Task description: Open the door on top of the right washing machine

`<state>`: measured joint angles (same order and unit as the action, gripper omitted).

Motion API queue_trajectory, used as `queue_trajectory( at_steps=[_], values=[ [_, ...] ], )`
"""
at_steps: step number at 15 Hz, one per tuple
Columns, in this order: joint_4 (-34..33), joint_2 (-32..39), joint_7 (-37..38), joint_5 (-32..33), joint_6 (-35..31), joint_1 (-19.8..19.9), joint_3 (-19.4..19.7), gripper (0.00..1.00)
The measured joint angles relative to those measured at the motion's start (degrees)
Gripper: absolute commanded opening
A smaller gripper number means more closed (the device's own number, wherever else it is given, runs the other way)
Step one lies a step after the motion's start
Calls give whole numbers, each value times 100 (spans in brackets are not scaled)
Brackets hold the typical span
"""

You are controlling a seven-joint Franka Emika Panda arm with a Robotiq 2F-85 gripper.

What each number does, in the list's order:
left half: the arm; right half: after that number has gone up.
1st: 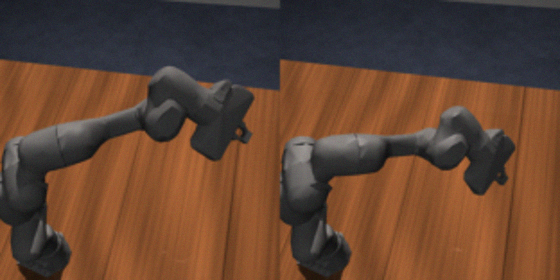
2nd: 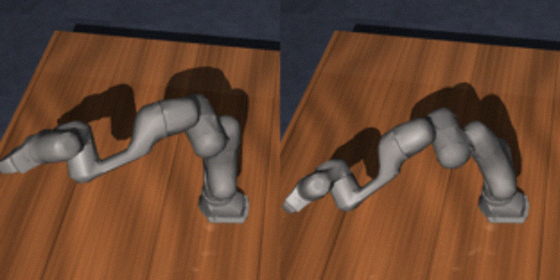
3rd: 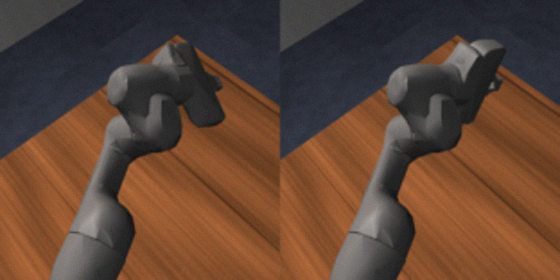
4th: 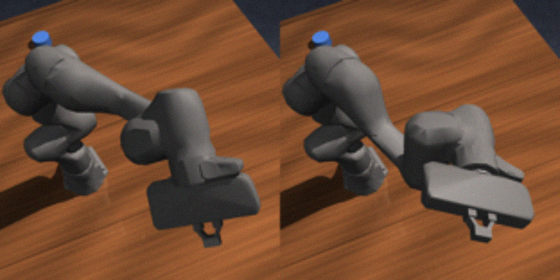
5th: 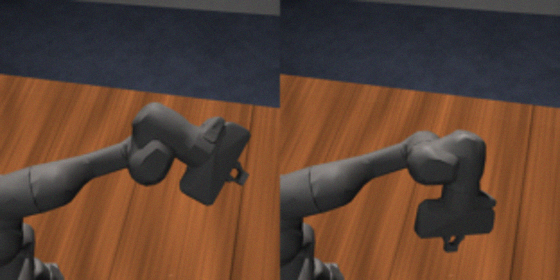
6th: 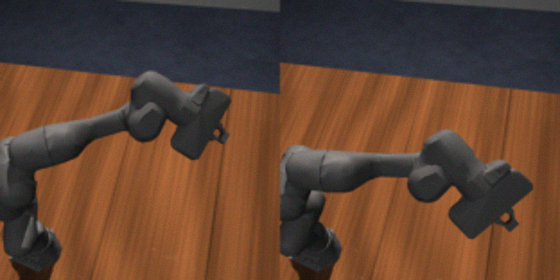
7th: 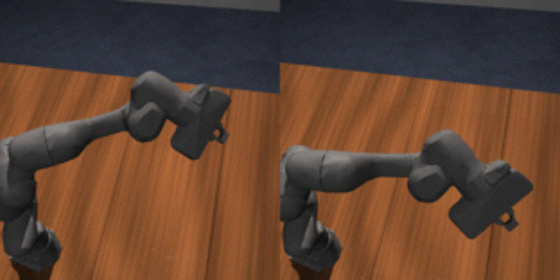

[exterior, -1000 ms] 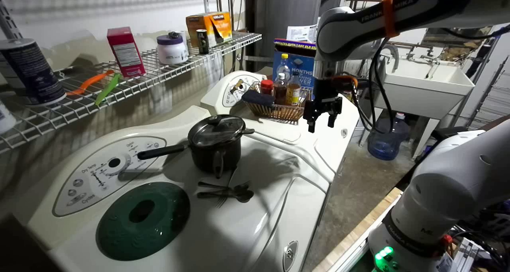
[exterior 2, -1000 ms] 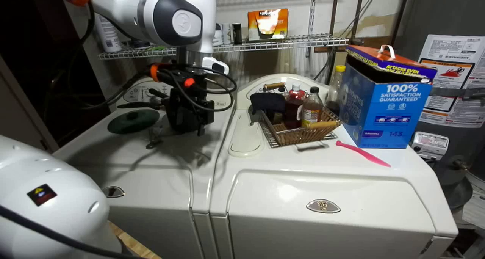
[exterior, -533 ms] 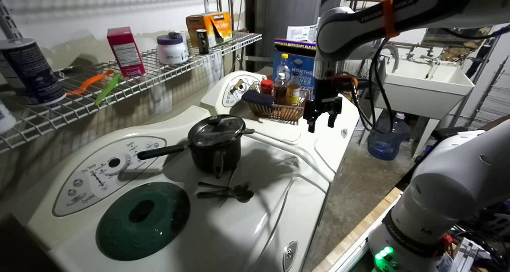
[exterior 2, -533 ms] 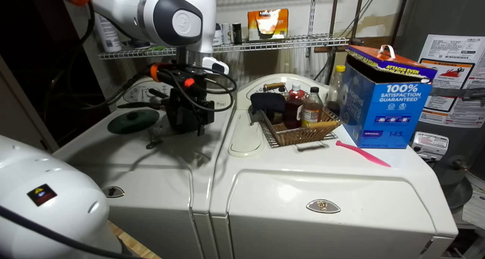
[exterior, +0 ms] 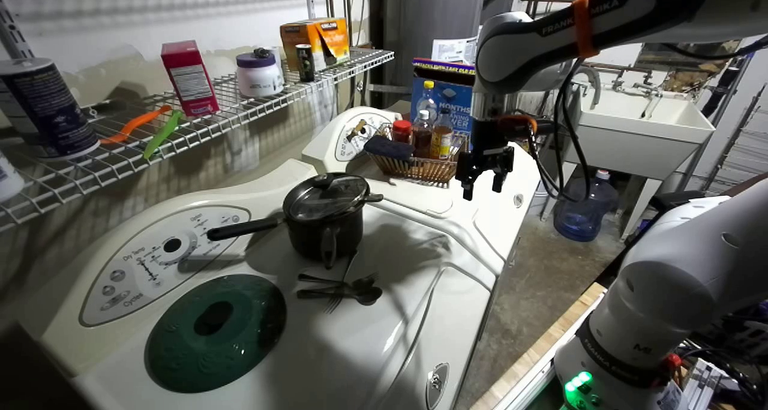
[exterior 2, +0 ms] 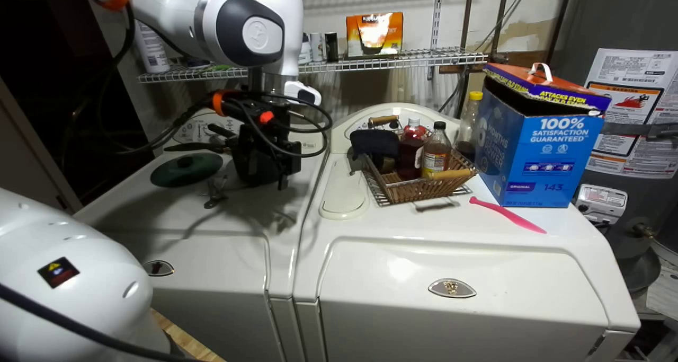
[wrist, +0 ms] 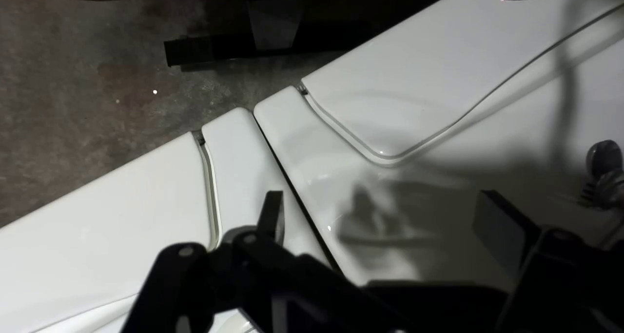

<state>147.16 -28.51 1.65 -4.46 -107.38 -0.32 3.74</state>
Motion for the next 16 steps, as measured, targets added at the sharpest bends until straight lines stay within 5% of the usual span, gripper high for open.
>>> queue_trajectory(
  at_steps=[8, 16],
  values=[
    [62, 726, -538, 9, -1653, 28, 38, 100],
    [62, 1365, -1894, 14, -2586, 208, 541, 100]
  ],
)
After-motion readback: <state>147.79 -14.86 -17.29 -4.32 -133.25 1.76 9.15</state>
